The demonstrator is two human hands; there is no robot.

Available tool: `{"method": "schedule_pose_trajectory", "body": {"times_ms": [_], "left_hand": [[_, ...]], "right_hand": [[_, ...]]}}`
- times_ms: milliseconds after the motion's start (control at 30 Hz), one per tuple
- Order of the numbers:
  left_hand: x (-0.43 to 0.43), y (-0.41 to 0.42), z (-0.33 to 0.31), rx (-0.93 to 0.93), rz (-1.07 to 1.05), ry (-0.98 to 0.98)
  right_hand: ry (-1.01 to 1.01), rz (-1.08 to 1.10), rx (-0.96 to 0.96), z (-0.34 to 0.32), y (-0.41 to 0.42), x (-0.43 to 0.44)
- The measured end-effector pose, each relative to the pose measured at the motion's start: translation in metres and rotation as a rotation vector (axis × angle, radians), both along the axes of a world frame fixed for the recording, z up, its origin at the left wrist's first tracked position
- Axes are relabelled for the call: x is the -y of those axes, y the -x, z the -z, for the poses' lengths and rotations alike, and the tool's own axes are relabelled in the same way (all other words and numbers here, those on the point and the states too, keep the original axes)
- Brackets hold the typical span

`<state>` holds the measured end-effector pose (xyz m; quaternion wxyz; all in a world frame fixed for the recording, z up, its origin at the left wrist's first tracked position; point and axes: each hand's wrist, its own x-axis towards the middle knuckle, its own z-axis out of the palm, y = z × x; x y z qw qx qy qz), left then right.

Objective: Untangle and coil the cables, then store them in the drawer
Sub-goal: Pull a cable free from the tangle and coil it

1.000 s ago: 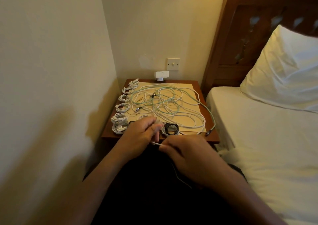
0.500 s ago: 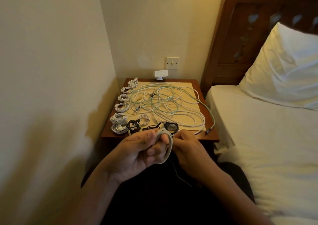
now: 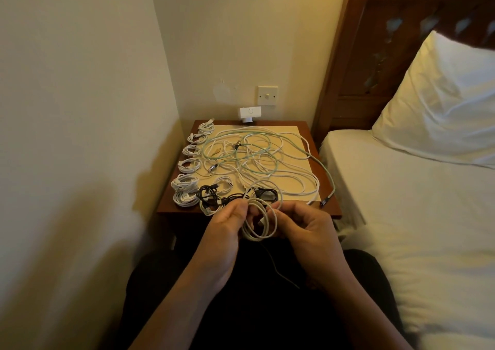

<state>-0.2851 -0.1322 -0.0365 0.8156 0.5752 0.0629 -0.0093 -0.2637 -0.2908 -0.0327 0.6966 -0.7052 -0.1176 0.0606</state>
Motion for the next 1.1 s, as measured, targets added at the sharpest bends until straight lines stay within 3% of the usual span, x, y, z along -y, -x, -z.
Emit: {"method": "schedule_pose_trajectory", "body": {"times_ms": [200,400,500,667,733,833,1000,1033,1100], "left_hand": [[0.000,0.002,0.002,0.012,0.014,-0.099],[-0.013,0.000,0.011,0.156,-0.094,-0.630],[-0.010,0.004,0.009,0.192,-0.118,-0.752],[-0.009,0.003,0.010,0.225,-0.153,-0.900],[-0.010,0.001,0.010,0.247,-0.198,-0.972],[-0.026,-0.007,0.007,0.195,-0.224,-1.000],[-0.058,-0.017,-0.002,0.016,-0.202,-0.821],[-0.056,-0.017,-0.002,-0.006,-0.194,-0.747],[-0.050,-0.016,-0.003,-0.062,-0.158,-0.415]], "right_hand": [[-0.178,-0.177,-0.375,0.011,-0.010,0.002],[-0.330,-0.266,-0.602,0.015,-0.019,0.010],[-0.091,-0.282,-0.464,0.013,-0.017,0.005],[0.400,-0.085,-0.102,0.011,-0.009,-0.006],[0.625,-0.105,0.032,0.007,-0.006,-0.007],[0.901,-0.191,0.089,-0.004,-0.004,-0.002],[0.857,-0.221,0.176,-0.005,-0.006,0.020],[0.833,-0.201,0.195,-0.001,-0.006,0.022],[0.807,-0.068,0.339,0.008,-0.009,0.025]]}}
